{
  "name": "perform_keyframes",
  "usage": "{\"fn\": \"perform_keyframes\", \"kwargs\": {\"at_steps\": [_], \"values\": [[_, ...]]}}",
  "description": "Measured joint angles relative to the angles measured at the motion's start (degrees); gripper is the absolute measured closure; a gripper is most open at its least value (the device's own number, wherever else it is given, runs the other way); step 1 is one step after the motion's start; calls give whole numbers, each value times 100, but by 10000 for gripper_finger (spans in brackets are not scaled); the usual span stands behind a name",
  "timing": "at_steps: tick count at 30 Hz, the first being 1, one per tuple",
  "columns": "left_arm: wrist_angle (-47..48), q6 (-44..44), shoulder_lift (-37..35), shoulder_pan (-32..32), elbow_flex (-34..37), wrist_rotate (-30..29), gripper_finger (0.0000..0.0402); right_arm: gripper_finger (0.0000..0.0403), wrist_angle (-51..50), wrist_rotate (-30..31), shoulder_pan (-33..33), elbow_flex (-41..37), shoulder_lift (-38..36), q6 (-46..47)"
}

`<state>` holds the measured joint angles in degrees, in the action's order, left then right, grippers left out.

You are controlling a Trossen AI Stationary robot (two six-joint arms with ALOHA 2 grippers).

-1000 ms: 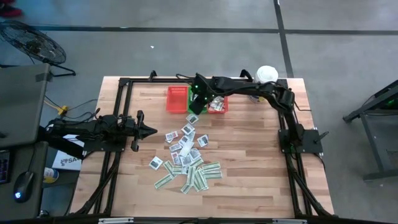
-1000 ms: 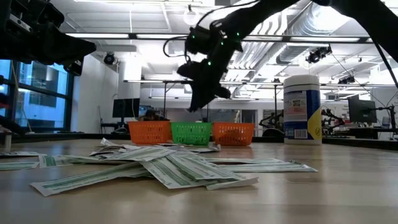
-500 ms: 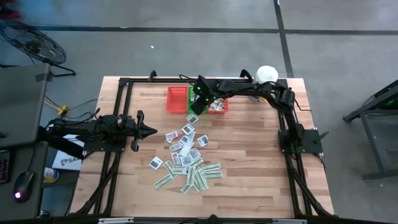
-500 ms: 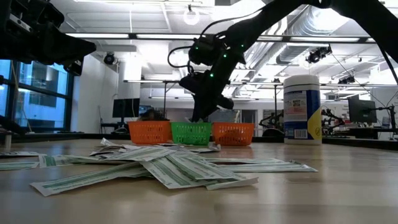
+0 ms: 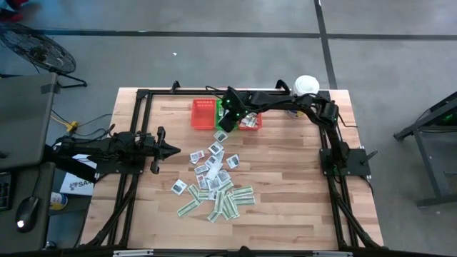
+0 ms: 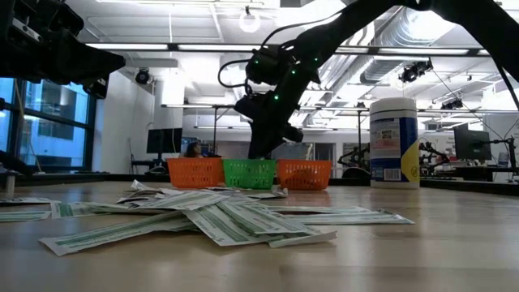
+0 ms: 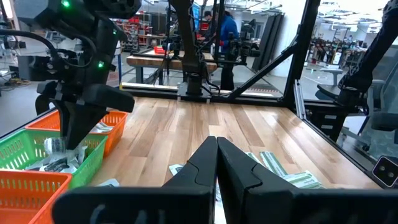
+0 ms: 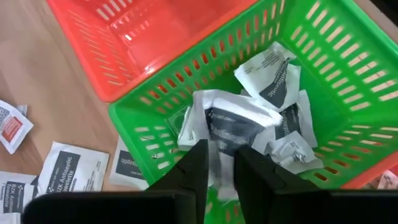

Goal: Pick & Place First Aid Supplies
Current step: Put the towelette pack into the green bin

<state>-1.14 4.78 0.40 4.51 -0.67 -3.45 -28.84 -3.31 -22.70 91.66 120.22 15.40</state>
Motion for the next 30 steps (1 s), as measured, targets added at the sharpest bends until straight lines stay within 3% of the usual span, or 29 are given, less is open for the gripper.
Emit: {"fn": "perform_keyframes", "kwargs": {"at_steps": [10,17,30], "values": [[0,0,-2,2,0,-2,400,297,-2,-20,-10,3,0,308],[1,0,0,2,0,-2,400,257,-9,-138,82,9,0,1059],[1,0,-1,0,0,-1,400,185,-274,33,462,13,-501,1975]]}}
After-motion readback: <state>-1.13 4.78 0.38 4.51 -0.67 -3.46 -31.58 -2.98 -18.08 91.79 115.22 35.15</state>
